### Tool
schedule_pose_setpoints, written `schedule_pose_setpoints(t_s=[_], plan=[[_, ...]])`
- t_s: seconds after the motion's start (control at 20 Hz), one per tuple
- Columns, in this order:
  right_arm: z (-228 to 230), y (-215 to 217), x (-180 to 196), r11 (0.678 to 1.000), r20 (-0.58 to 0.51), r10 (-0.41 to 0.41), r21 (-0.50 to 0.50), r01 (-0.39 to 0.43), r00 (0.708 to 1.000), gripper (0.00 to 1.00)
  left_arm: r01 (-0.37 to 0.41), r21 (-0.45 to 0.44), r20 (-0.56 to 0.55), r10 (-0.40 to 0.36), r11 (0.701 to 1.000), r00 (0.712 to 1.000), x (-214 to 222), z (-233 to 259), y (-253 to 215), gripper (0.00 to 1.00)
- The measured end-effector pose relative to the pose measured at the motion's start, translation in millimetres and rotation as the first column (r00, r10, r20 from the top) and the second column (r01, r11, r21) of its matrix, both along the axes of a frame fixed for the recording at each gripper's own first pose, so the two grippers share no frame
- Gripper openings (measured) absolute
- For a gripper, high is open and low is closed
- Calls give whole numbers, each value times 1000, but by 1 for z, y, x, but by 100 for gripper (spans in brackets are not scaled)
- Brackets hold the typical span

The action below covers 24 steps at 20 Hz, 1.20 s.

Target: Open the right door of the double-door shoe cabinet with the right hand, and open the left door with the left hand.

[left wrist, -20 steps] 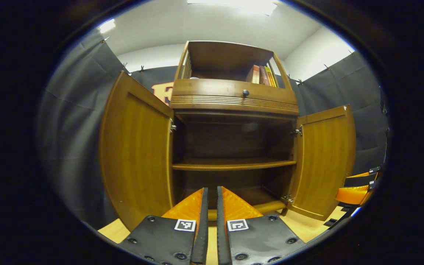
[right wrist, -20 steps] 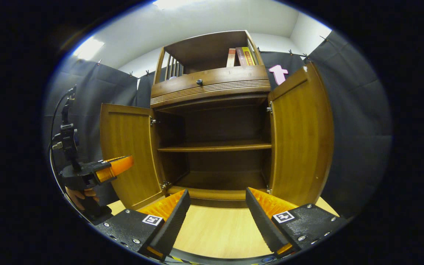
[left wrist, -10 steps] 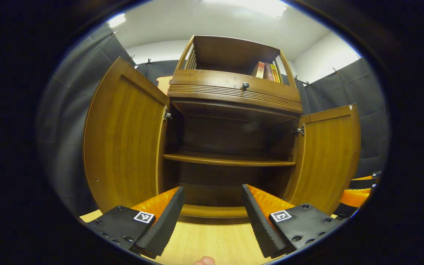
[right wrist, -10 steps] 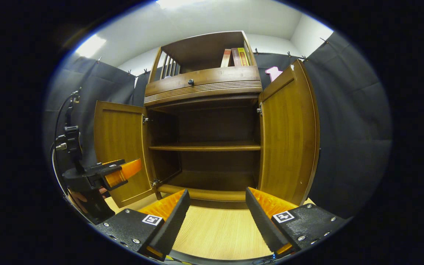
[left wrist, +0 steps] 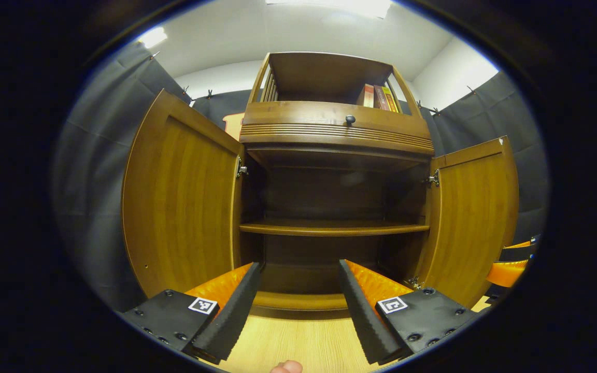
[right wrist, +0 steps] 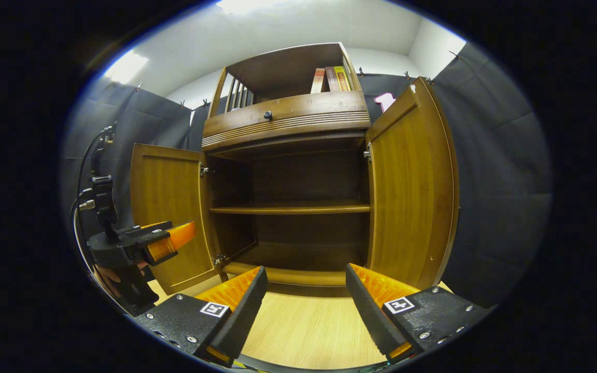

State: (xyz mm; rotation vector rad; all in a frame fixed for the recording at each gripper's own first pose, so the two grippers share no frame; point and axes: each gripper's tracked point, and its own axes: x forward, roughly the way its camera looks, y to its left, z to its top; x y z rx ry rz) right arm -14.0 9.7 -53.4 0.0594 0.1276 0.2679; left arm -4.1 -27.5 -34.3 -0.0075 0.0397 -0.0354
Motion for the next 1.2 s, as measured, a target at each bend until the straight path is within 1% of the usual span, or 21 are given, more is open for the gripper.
schedule_pose_setpoints(t_s=[0.15,0.2,0.35,0.4,0.55,0.6,0.65,0.8,0.85,0.9,1.2], plan=[[-3,-4,1,1000,-3,-11,2,11,1000,93,22,-2,19,-22,1000,1000,7,6,-7,98],[-5,-4,2,1000,-9,-15,1,15,1000,93,29,-2,16,-29,1000,999,8,5,-9,95],[-7,-7,4,1000,-18,-26,5,26,1000,93,45,-9,24,-45,999,999,12,8,-15,96],[-7,-7,3,1000,-17,-29,7,29,999,93,48,-1,24,-48,999,999,13,8,-16,95],[-7,-7,4,999,-15,-34,2,34,999,93,63,13,19,-63,998,998,15,5,-21,95],[-8,-8,4,999,-17,-35,0,35,999,100,68,12,18,-68,998,998,15,5,-22,95],[-9,-7,4,999,-20,-35,-1,35,999,93,68,12,18,-68,998,997,14,5,-22,95],[-8,-7,5,999,-20,-36,-2,36,999,93,67,20,16,-67,998,998,14,3,-22,95],[-9,-7,4,999,-20,-36,-4,36,999,100,70,20,17,-70,997,997,14,3,-22,95],[-8,-7,5,999,-18,-36,-6,36,999,93,71,22,20,-71,997,997,13,4,-22,95],[-7,-6,5,999,-15,-34,2,34,999,93,63,28,23,-63,998,998,12,5,-19,95]])
